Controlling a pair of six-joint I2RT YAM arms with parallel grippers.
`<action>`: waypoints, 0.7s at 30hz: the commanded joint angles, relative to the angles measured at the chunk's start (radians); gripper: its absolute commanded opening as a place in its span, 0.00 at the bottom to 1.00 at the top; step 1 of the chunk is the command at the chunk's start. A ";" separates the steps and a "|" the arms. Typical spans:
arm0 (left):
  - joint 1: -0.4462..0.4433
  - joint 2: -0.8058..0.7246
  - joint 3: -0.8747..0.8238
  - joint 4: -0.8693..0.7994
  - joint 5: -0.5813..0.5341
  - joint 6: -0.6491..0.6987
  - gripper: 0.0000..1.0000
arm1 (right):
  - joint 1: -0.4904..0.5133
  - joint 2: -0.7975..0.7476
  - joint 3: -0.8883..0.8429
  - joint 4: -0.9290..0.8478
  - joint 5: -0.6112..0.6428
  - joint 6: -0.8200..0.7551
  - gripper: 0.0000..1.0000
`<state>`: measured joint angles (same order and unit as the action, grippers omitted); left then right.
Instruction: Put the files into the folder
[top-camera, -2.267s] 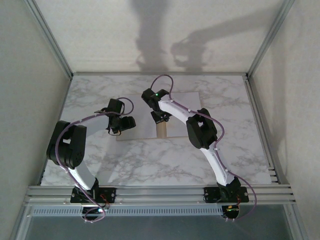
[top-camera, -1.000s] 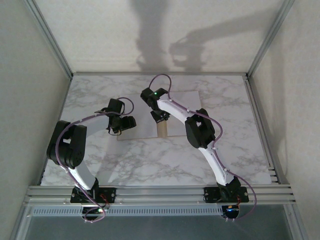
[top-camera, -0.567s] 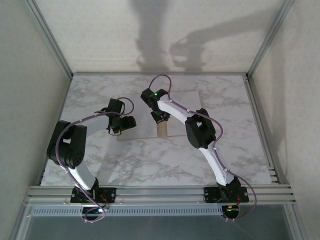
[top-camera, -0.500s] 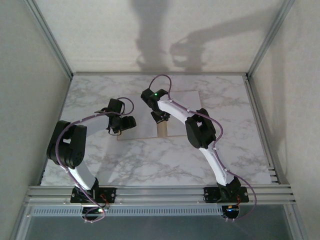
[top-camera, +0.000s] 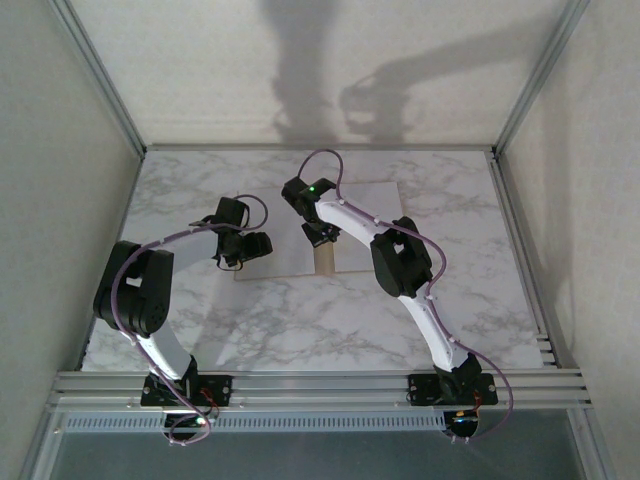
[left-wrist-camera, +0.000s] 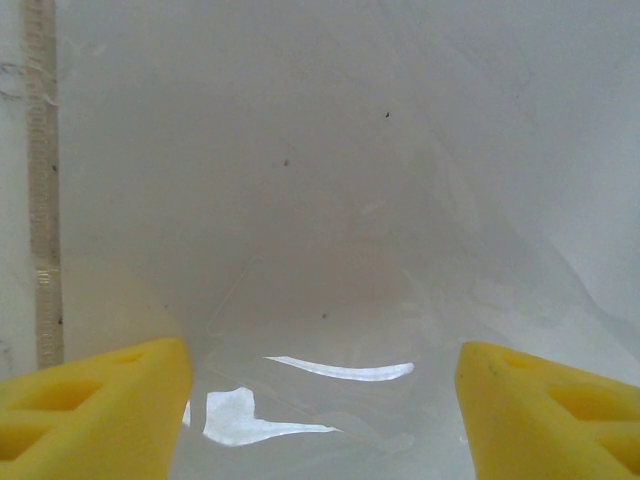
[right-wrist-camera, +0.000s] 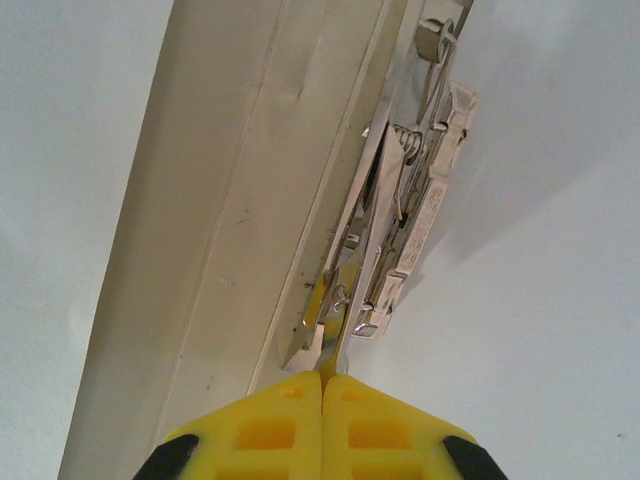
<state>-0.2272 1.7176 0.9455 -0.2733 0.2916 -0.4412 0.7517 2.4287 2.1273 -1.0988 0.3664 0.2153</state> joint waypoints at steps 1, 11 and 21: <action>0.008 0.028 -0.014 -0.030 0.002 0.011 0.71 | -0.011 0.051 0.003 -0.032 -0.014 -0.017 0.00; 0.009 0.023 -0.020 -0.031 0.001 0.011 0.71 | -0.014 0.042 0.009 -0.038 -0.004 -0.050 0.00; 0.008 0.024 -0.018 -0.035 0.001 0.012 0.71 | -0.014 0.045 -0.058 0.002 -0.015 -0.042 0.00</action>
<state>-0.2272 1.7176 0.9455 -0.2729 0.2916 -0.4412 0.7517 2.4279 2.1231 -1.0958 0.3672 0.1783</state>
